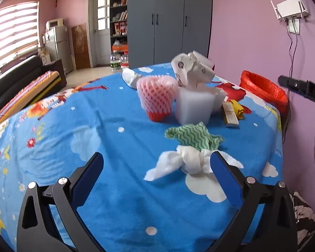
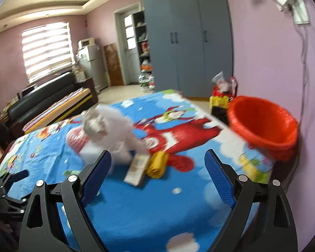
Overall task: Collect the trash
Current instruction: 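Move both tools back over the bed toward the remaining trash, then grasp the white tissue with the left tool while the right tool grasps the green cloth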
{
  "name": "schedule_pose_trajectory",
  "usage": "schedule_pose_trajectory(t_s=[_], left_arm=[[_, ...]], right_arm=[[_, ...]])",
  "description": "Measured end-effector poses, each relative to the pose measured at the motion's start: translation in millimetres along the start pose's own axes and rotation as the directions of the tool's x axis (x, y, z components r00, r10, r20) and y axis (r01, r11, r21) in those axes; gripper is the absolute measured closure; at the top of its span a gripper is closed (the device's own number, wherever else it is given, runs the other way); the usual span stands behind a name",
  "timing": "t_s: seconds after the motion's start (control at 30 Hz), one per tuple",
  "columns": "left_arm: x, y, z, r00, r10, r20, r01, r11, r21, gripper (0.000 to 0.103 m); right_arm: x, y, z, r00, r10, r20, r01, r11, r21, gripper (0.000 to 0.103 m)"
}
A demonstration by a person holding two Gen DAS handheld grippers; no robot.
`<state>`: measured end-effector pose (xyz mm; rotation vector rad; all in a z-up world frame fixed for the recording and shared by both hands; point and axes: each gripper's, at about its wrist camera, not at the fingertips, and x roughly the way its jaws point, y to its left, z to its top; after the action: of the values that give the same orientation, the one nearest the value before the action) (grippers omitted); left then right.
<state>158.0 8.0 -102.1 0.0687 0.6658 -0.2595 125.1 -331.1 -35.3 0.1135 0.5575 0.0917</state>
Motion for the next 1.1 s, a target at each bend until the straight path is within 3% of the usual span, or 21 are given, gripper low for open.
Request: schedule_pose_trajectory(t_s=[0.17, 0.47, 0.57, 0.63, 0.73, 0.9, 1.1], left_arm=[[22, -11, -2, 0.998, 0.001, -0.065, 0.001, 1.0, 0.028, 0.006], [60, -43, 9, 0.991, -0.04, -0.131, 0.042, 0.999, 0.015, 0.006], [72, -49, 3, 0.982, -0.043, -0.186, 0.048, 0.999, 0.024, 0.021], [74, -48, -2, 0.976, -0.08, -0.201, 0.083, 0.997, 0.008, 0.045], [70, -42, -6, 0.975, -0.115, -0.191, 0.116, 0.993, -0.01, 0.065], [52, -28, -6, 0.987, -0.094, -0.131, 0.096, 0.995, 0.008, 0.072], [16, 3, -1, 1.0, -0.01, -0.01, 0.01, 1.0, -0.018, 0.072]], right_arm=[[11, 11, -13, 0.999, 0.021, -0.034, -0.021, 1.0, -0.015, 0.018], [8, -19, -12, 1.0, -0.018, -0.023, 0.019, 0.999, 0.048, 0.018], [10, -25, -14, 0.999, -0.018, -0.032, 0.02, 0.998, 0.06, 0.018], [11, -26, -15, 0.999, -0.014, -0.036, 0.016, 0.998, 0.06, 0.018], [15, -20, -18, 0.999, 0.006, -0.046, -0.004, 0.999, 0.052, 0.018], [29, 6, -27, 0.993, 0.066, -0.096, -0.065, 0.998, 0.009, 0.018], [54, 56, -40, 0.975, 0.133, -0.178, -0.15, 0.985, -0.089, 0.018]])
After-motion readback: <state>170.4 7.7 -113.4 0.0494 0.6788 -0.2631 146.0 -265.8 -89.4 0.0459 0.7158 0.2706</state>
